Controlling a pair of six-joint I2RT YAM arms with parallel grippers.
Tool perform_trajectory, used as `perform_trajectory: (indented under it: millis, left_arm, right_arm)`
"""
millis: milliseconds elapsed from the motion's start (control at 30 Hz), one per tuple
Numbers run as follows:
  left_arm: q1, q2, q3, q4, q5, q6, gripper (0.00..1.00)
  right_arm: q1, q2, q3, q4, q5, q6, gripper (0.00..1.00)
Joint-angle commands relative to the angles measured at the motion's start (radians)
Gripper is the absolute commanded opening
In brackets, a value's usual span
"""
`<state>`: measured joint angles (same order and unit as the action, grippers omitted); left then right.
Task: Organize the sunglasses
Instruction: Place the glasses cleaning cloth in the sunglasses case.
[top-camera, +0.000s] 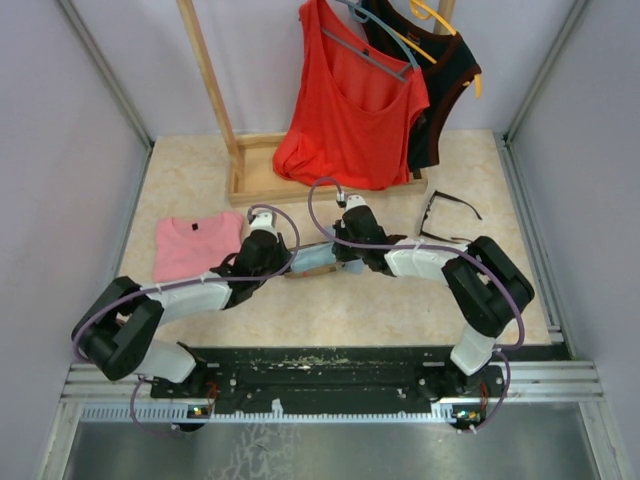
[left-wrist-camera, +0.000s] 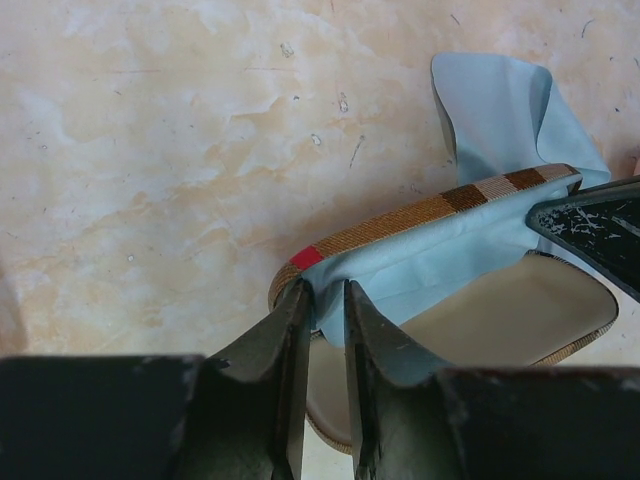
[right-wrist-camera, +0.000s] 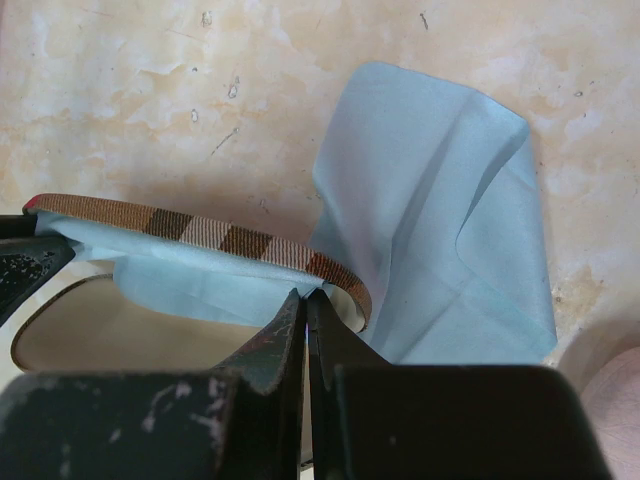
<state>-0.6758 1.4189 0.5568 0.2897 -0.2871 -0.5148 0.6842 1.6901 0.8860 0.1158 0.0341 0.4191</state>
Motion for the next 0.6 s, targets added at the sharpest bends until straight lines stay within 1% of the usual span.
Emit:
perform_trajectory:
  millis: [0, 133, 467, 567]
  left_arm:
    - [0.008, 0.004, -0.003, 0.023, 0.0, 0.013, 0.27]
    - [0.009, -0.001, -0.003, 0.015, -0.014, 0.014, 0.31]
    - [0.009, 0.003, 0.011, 0.003, -0.035, 0.02, 0.35]
    - [0.009, 0.005, 0.016, 0.0, -0.038, 0.021, 0.36]
  right_arm:
    - [-0.009, 0.006, 0.05, 0.03, 0.011, -0.013, 0.03]
    - [-0.009, -0.003, 0.048, 0.028, 0.009, -0.013, 0.1]
    - [-0.009, -0.03, 0.029, 0.015, 0.019, -0.015, 0.23]
    - [-0.008, -0.075, 0.024, 0.009, 0.022, -0.02, 0.28]
